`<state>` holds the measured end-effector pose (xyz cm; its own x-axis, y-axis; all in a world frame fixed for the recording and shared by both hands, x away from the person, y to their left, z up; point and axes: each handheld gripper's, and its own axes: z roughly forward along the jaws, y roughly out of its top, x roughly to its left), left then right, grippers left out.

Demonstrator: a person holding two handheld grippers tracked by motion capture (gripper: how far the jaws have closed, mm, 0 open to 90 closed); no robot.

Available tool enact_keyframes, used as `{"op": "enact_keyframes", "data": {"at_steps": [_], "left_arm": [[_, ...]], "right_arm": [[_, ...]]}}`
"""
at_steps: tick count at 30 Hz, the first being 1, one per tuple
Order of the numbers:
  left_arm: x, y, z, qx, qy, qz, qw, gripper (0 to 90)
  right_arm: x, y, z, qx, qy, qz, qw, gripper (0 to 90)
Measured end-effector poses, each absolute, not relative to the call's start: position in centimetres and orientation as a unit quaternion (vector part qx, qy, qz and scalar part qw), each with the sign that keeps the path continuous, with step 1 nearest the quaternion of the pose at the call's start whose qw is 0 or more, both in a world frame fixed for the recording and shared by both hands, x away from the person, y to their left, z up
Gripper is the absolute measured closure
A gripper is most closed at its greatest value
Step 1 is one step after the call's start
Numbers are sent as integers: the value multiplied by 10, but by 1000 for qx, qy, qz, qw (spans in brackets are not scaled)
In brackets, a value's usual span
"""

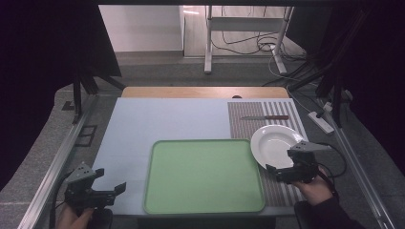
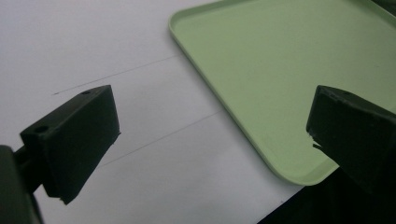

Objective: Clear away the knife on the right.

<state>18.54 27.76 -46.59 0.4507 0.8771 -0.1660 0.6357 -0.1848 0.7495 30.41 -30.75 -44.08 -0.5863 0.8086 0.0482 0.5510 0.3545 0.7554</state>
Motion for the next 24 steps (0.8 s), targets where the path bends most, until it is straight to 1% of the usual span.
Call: {"op": "enact_keyframes", "data": {"at_steps": [9, 17, 24], "left_arm": [[185, 278, -466, 754, 502, 153, 395, 24], [186, 278, -466, 754, 502, 152, 396, 24], [186, 278, -466, 753, 502, 152, 396, 24]], "right_arm": [[321, -300, -442, 415, 814, 374, 162, 0], [335, -300, -445, 430, 809, 370, 151, 0], [351, -298, -446, 439, 806, 368, 150, 0]]}}
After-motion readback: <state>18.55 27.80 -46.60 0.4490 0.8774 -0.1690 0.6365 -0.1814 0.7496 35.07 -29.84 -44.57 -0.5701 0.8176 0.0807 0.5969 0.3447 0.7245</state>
